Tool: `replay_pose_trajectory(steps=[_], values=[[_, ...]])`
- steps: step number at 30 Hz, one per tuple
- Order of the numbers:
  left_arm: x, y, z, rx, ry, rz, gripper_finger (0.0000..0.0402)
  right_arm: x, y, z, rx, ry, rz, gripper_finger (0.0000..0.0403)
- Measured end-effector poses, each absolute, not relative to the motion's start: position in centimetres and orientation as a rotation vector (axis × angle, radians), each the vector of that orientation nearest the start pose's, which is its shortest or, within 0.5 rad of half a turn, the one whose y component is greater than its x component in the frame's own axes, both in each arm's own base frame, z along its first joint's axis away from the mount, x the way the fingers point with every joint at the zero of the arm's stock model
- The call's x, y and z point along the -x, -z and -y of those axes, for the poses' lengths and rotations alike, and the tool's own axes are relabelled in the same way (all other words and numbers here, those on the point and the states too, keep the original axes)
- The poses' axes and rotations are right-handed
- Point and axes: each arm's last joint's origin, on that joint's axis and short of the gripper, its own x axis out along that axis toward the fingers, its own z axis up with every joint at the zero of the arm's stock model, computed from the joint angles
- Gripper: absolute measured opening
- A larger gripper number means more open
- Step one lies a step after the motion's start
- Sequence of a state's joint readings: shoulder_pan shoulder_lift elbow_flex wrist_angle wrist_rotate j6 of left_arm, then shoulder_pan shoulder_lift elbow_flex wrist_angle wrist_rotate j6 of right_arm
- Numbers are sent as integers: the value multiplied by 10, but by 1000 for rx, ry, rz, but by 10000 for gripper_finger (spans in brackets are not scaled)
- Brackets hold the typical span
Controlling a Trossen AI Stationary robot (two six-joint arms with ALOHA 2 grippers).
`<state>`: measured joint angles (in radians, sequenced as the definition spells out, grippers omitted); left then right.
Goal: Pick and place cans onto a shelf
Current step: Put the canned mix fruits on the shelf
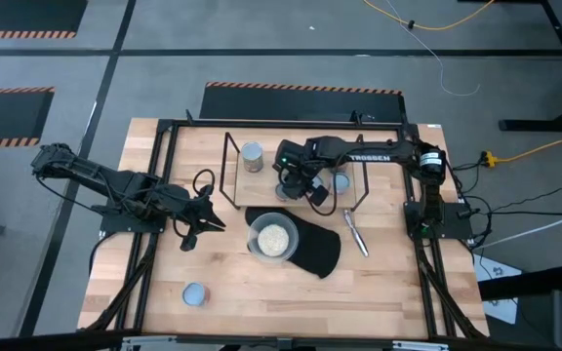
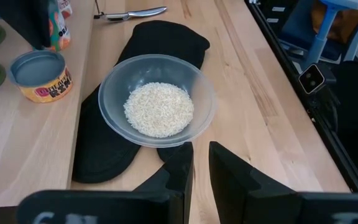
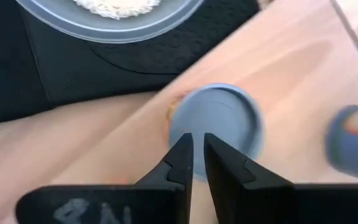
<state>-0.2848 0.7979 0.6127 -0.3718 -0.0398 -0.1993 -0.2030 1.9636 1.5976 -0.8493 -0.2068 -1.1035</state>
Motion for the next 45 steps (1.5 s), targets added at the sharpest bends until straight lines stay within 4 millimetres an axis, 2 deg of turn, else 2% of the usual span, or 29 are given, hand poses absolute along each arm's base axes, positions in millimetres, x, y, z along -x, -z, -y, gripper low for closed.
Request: replay_pose_trajectory(steps=[7,10,14,18,23,27,33,40,45], values=[[-167,-262,48,131,190,-491,44,-404,-269,56,713,-564,-1076,45],[-170,-268,49,245,188,-437,44,-407,-287,42,635,-488,-1083,45],[-169,-270,53,482,195,-462,44,-408,-297,20,563,-459,-1082,45],[-164,-269,67,733,207,-527,44,-406,-295,-4,550,-492,-1099,45],[-153,-269,89,935,170,-561,41,-401,-282,-28,567,-560,-1153,45],[-152,-274,105,996,121,-552,32,-393,-273,-37,568,-604,-1224,45],[-171,-292,140,1059,116,-646,13,-388,-263,-39,559,-626,-1286,45],[-191,-291,185,1187,-42,-1068,9,-384,-252,-38,551,-638,-1327,45],[-200,-275,209,1243,-157,-1393,9,-383,-250,-38,550,-640,-1336,45]])
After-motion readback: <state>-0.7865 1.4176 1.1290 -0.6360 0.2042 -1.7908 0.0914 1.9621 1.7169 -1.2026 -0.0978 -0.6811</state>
